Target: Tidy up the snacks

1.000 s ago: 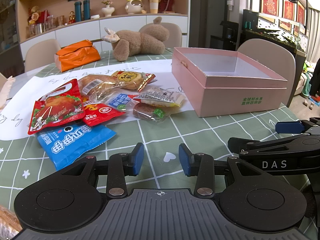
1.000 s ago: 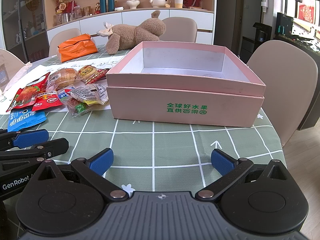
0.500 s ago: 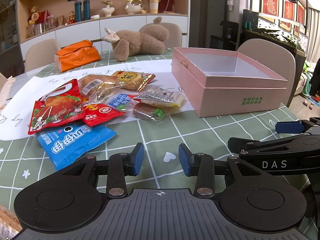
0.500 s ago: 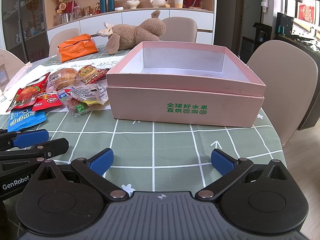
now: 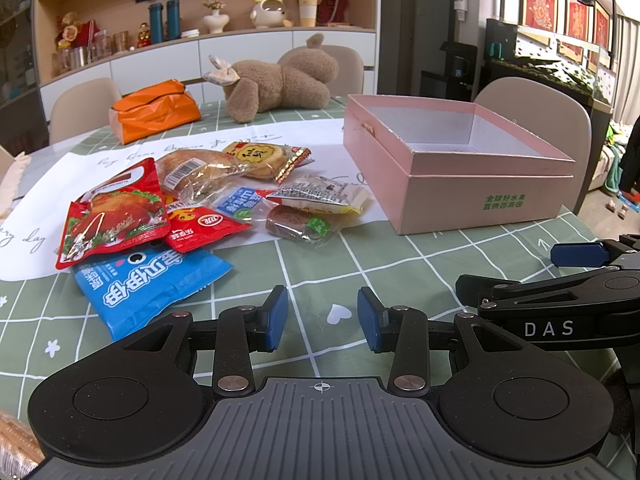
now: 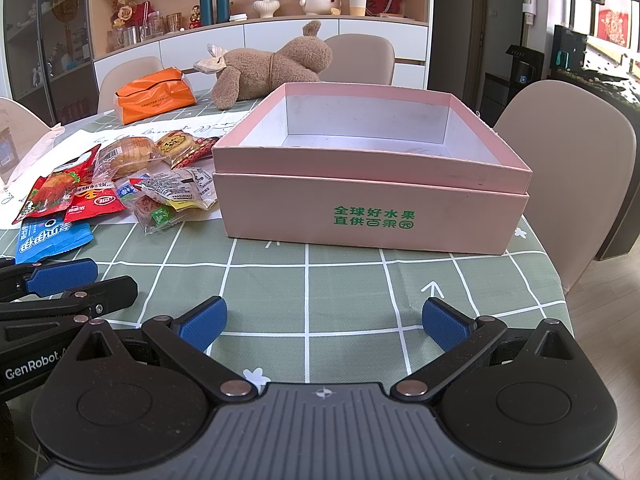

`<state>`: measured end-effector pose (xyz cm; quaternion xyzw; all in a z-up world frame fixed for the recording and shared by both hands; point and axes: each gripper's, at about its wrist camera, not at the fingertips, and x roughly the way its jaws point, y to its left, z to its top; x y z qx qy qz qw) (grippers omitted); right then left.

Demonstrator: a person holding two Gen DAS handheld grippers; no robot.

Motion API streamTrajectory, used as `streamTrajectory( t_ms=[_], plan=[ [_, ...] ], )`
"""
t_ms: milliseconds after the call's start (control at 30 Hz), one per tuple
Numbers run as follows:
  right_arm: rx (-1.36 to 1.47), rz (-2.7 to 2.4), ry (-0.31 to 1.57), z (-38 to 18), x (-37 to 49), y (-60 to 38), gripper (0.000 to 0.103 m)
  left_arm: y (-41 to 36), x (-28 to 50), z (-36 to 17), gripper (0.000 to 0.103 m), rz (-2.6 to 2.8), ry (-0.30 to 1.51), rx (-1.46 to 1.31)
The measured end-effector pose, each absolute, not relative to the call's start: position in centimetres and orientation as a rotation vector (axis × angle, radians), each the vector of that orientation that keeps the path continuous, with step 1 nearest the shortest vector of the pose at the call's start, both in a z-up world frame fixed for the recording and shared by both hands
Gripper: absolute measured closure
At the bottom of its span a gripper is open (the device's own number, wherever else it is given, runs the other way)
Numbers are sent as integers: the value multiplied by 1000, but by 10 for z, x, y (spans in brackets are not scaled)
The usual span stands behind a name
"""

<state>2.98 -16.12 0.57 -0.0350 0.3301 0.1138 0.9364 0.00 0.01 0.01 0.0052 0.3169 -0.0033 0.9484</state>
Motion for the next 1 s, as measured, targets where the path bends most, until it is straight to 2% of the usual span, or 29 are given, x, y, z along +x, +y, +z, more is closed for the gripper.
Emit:
streamTrajectory(
  t_ms=[1000],
  plan=[
    [-76, 239, 684, 7, 31, -161, 0, 7, -3, 2, 60, -36, 646, -17]
  ],
)
